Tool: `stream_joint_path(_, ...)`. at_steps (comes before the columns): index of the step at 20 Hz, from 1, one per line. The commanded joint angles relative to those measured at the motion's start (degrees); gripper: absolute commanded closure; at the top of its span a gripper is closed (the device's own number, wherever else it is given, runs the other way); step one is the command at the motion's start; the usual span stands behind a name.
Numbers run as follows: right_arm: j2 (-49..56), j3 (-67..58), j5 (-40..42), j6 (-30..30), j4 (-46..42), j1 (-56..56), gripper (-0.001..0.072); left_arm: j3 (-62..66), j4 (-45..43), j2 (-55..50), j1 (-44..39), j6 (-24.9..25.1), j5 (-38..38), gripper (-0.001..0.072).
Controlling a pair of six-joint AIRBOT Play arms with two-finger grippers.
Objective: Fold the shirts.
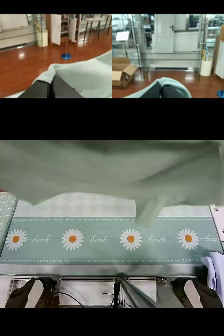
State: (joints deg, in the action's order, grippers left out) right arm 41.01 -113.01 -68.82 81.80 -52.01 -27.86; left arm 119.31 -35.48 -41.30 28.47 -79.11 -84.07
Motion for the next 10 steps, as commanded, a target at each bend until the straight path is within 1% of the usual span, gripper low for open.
stream_joint_path(1, -2.14, -11.3, -18.34, 5.7, -7.54, 0.2, 0.0681, 6.62, -8.48, 4.66, -0.7, -8.7, -12.2, 0.0683)
stream_joint_path(3, -3.93, -11.3, -26.25, 5.38, -11.56, 0.26, 0.0682, 6.49, -12.5, 4.94, -3.41, -9.16, -21.31, 0.0685)
stream_joint_path(5, -3.17, -11.19, -34.56, 4.94, -12.09, 2.99, 0.0683, 3.26, -14.12, 5.31, -6.99, -10.25, -21.42, 0.0685)
stream_joint_path(6, -1.99, -11.08, -37.59, 4.87, -13.81, 4.81, 0.0682, 0.48, -14.88, 5.31, -8.24, -10.56, -21.42, 0.0684)
stream_joint_path(7, -1.44, -10.01, -37.31, 4.5, -16.46, 7.04, 0.0683, -3.04, -15.63, 5.38, -8.98, -9.94, -21.42, 0.0685)
stream_joint_path(8, -0.96, -7.69, -37.33, 4.55, -19.8, 9.29, 0.0683, -7.56, -15.93, 5.53, -8.98, -8.2, -21.42, 0.0684)
stream_joint_path(10, 0.22, -0.07, -36.48, 3.69, -23.71, 13.09, 0.0683, -17.38, -16.96, 5.35, -8.59, -4.81, -21.31, 0.0685)
